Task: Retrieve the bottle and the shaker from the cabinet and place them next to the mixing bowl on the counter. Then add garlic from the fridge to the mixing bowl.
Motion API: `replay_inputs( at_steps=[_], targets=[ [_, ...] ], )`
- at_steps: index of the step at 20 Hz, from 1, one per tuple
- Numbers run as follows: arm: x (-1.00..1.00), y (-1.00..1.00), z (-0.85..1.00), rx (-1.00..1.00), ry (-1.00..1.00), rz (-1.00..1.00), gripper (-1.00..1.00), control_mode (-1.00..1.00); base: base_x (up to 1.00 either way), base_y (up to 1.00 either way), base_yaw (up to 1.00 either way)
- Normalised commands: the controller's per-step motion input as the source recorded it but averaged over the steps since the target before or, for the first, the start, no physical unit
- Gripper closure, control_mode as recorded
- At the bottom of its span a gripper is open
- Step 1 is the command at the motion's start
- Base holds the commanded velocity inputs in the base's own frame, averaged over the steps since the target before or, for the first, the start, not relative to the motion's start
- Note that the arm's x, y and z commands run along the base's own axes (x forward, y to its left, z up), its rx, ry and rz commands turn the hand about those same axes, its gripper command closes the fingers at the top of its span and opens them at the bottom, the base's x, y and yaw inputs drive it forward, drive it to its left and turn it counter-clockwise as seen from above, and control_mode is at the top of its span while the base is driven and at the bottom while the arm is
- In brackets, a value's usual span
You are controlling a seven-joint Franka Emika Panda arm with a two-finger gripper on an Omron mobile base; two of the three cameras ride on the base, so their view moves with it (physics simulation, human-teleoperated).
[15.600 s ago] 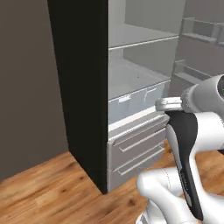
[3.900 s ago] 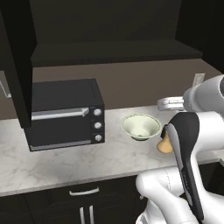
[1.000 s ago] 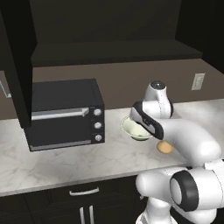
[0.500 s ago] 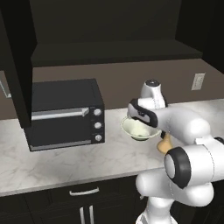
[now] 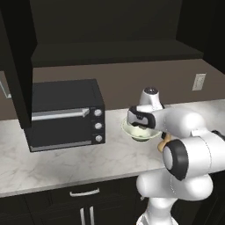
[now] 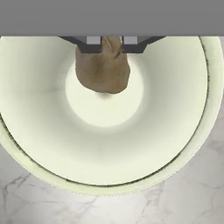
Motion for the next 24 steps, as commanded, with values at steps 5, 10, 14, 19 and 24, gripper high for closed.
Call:
replay_inputs(
  at_steps=[5,10,14,19,24],
  targets=[
    [0.12,-0.01,-0.36,0.0,0.0,0.0,1.0,-1.0,0.0,0.0,0.0],
    [0.16,-0.03,-0.15,0.0,0.0,0.0,1.0,-1.0,0.0,0.0,0.0],
    [0.24,-0.01,0.0,0.0,0.0,0.0,1.0,-1.0,0.0,0.0,0.0],
    [0.19,0.0,0.0,0.0,0.0,0.0,1.0,-1.0,0.0,0.0,0.0],
    [0.1,0.0,-0.1,0.0,0.0,0.0,1.0,-1.0,0.0,0.0,0.0]
  ],
)
